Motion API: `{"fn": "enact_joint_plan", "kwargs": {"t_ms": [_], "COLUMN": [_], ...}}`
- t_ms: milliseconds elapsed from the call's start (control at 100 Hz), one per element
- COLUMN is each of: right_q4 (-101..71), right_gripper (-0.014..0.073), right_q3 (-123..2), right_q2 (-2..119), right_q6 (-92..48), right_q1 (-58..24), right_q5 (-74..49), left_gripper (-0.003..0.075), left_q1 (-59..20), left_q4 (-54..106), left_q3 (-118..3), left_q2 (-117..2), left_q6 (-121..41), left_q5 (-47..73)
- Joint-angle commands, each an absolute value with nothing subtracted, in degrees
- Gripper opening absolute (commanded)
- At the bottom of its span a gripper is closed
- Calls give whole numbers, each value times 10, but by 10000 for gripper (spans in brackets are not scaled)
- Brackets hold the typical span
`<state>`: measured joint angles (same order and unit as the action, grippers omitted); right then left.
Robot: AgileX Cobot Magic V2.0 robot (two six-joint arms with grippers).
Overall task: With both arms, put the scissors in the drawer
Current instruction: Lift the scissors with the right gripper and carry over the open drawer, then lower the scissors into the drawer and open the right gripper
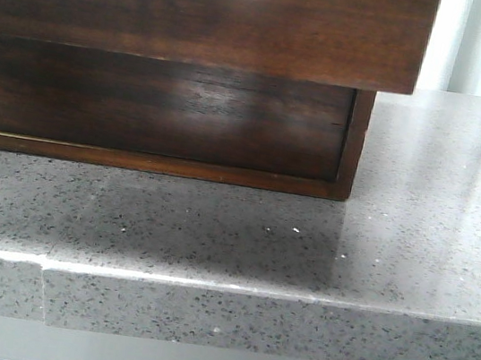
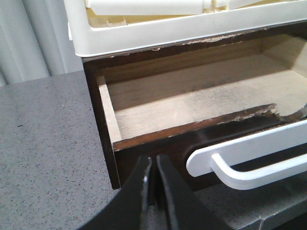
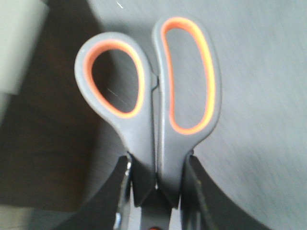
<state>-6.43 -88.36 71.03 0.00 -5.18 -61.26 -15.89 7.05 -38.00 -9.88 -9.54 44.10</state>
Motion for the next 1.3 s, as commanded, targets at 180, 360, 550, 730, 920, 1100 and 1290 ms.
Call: {"fn": "enact_joint_plan", "kwargs": {"t_ms": [180,360,550,730,920,1100,1290], "right_q4": [-131,-133,-143,-144,-144,-144,-144], "right_gripper": [-73,-73,-73,-73,-74,-74,-73], "right_q3": [-1003,-1011,-1011,-1013,-1013,-1013,-1013], "right_q2": [687,690,709,739,779,819,854], "right_q6": [-86,-137,-215,-261,-305,-329,-353], "right_q1": [-152,-253,-346,-415,-475,-497,-497], "right_q5": [-610,-570,-529,-505,-484,-483,-483], "left_gripper": [-20,-20,-20,-20,-20,-20,-20], "left_q1": [-162,-162,-162,-162,-162,-162,-162], "left_q4": [86,87,96,101,109,109,109], "left_q3": [-398,-398,-398,-398,-398,-398,-398], "left_q2": [-108,-108,-108,-108,-108,-108,-108], "left_q6": [-106,-106,-106,-106,-106,-106,-106], "left_q5": [400,400,401,401,406,407,407]}}
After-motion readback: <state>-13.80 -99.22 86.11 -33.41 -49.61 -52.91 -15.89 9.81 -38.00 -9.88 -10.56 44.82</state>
